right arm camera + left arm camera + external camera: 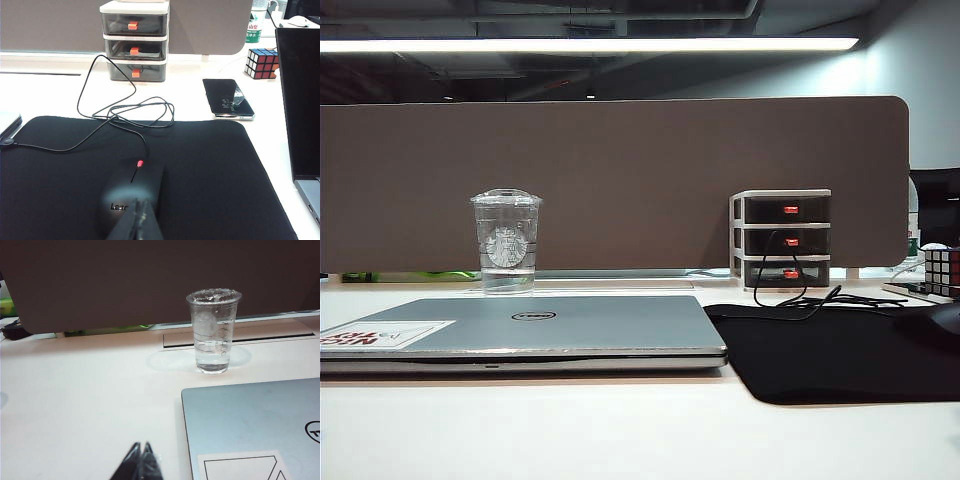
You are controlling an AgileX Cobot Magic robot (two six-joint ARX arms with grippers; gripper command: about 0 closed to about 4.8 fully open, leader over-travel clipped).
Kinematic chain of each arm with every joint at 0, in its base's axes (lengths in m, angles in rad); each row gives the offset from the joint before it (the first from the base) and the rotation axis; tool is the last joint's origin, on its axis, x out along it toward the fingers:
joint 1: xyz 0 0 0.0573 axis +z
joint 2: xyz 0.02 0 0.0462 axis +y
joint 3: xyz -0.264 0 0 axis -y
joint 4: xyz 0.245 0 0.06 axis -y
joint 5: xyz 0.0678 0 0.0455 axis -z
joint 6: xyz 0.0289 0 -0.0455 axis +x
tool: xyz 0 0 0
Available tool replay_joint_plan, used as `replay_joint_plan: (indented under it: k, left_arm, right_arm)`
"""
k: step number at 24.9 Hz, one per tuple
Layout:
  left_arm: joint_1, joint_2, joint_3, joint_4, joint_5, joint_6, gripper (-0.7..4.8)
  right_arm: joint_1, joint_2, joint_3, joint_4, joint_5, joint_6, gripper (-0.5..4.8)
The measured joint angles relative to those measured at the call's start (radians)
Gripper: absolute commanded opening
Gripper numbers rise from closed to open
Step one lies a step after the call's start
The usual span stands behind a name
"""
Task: Pick up the coffee cup and place it on the right side of the laptop.
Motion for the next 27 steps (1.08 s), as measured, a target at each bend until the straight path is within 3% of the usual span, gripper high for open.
replay_joint_plan:
  k: [12,16,20,23,27]
  left_arm:
    - [0.0,0.0,0.0,0.0,0.028,-0.026,-0.05]
    - [0.0,0.0,0.0,0.0,0.134,-0.089,-0.05]
    - [0.0,0.0,0.0,-0.002,0.155,-0.11,-0.05]
    - [0.0,0.0,0.0,-0.003,0.158,-0.115,-0.05]
    - [0.0,0.0,0.0,-0.004,0.158,-0.117,-0.05]
  right_arm:
    - [0.0,0.0,0.0,0.0,-0.037,0.019,-0.01]
    - [0.0,0.0,0.0,-0.002,-0.313,0.075,-0.01]
    - [0.001,0.0,0.0,-0.006,-0.625,0.082,-0.01]
    - [0.0,0.0,0.0,-0.007,-0.736,0.082,-0.01]
    - [0.0,0.0,0.0,0.029,-0.798,0.084,-0.01]
